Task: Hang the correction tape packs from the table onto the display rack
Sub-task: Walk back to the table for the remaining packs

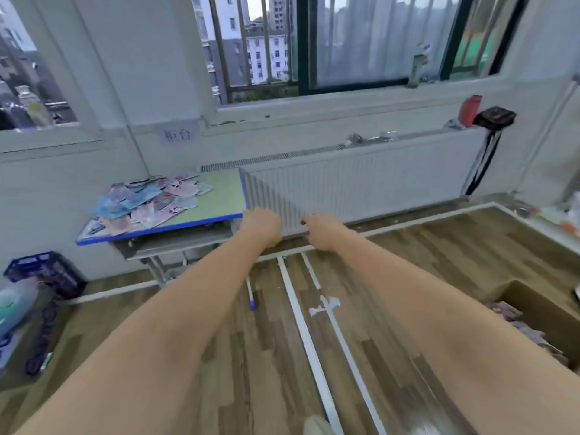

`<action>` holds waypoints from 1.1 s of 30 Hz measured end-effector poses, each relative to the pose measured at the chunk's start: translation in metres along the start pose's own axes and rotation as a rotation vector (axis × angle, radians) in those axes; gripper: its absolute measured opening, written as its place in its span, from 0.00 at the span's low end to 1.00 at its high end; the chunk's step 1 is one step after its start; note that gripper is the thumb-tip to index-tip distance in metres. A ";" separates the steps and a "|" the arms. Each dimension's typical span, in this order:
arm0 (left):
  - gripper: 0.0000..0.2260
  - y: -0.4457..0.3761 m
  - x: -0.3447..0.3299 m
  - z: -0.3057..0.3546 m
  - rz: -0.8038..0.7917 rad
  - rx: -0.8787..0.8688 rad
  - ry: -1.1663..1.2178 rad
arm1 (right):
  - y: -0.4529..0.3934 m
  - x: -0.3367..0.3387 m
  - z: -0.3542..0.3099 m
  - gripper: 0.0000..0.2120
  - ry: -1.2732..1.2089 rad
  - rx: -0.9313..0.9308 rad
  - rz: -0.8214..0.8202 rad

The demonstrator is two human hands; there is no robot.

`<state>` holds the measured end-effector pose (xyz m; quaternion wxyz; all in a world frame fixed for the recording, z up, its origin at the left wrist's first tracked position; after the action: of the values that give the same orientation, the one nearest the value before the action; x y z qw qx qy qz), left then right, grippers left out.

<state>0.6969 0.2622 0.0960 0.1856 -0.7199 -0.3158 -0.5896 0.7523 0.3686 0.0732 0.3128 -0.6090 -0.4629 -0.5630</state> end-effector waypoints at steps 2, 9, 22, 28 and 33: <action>0.15 -0.014 -0.015 -0.051 -0.028 0.077 0.031 | -0.044 -0.002 -0.039 0.19 0.010 0.082 -0.019; 0.16 -0.072 -0.064 -0.193 -0.065 0.292 0.096 | -0.201 -0.021 -0.147 0.19 0.088 0.276 -0.099; 0.16 -0.150 -0.161 -0.423 -0.185 0.446 0.191 | -0.401 -0.079 -0.328 0.21 0.128 0.442 -0.244; 0.14 -0.192 -0.196 -0.526 -0.172 0.426 0.224 | -0.477 -0.084 -0.391 0.20 0.062 0.371 -0.276; 0.14 -0.226 -0.234 -0.589 -0.217 0.443 0.295 | -0.535 -0.103 -0.413 0.22 0.041 0.292 -0.322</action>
<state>0.0896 -0.0045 -0.0145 0.3181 -0.5303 -0.4818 -0.6209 0.1046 0.1752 -0.0316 0.3130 -0.4639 -0.6245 -0.5448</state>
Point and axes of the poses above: each hand's wrist, its own y-axis away from the middle knuckle, its own x-axis out of the back of the hand, z = x × y, the point moved 5 cm from there along -y, towards the middle knuckle, and after that the axes turned 8 degrees about -x, right-handed, at the moved point
